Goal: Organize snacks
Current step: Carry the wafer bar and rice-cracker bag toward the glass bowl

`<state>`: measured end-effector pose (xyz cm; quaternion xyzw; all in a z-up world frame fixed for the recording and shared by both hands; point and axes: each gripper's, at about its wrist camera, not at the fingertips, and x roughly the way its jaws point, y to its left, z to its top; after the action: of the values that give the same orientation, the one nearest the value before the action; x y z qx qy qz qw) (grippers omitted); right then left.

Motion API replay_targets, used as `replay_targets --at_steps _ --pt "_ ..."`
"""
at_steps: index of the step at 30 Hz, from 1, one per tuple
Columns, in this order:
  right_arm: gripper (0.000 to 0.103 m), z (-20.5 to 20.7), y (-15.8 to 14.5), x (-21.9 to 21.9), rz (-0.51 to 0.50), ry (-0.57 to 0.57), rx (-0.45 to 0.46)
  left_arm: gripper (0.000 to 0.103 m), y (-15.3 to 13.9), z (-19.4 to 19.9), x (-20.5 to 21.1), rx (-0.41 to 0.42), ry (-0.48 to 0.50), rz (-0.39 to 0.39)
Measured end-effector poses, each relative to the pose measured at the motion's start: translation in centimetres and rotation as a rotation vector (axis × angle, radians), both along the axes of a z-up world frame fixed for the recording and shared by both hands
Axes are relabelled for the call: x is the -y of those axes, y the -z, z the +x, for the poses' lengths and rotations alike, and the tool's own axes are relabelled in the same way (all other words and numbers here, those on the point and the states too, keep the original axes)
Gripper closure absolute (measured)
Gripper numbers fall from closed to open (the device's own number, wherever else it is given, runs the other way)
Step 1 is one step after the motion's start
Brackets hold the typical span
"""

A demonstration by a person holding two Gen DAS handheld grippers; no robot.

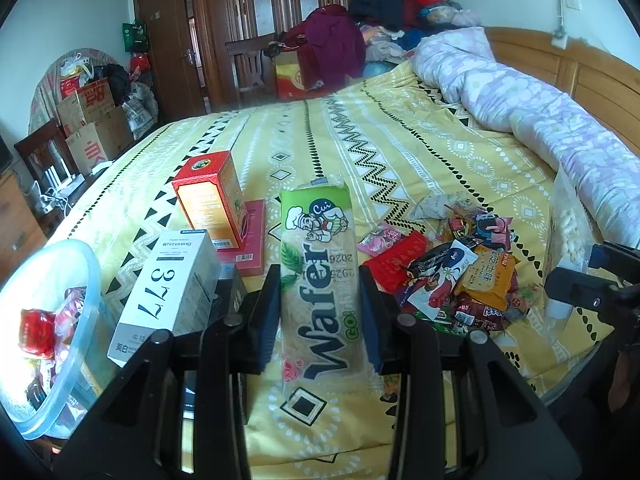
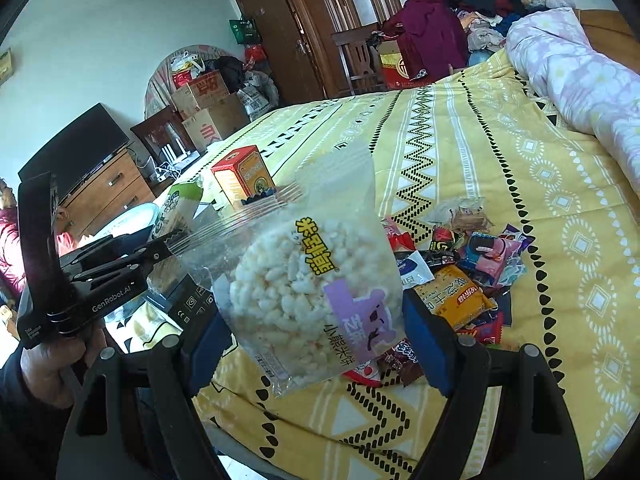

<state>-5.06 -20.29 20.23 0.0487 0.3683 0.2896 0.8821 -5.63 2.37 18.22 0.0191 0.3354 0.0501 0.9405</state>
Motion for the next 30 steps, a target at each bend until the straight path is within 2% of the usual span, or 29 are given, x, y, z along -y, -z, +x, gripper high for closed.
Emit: replay_targets --at_steps 9,15,23,27,30 --pt "0.019 -0.1 -0.5 -0.3 0.001 -0.003 0.009 0.067 -0.8 -0.5 -1.0 0.007 -0.004 -0.011" --pt "0.019 0.8 -3.5 -2.9 0.000 -0.051 0.055 0.067 -3.5 -1.4 -6.3 0.062 -0.103 -0.036" --pt "0.019 1.3 -10.1 -13.2 0.018 -0.234 0.166 0.066 -7.9 -4.5 -18.4 0.156 -0.321 -0.086" --pt "0.019 1.3 -13.0 -20.6 0.042 -0.356 0.193 0.066 -8.9 -5.8 -24.3 0.166 -0.423 -0.086" --pt "0.019 1.4 -14.0 -25.7 0.050 -0.429 0.184 0.066 -9.0 -6.8 -28.6 0.169 -0.506 -0.103"
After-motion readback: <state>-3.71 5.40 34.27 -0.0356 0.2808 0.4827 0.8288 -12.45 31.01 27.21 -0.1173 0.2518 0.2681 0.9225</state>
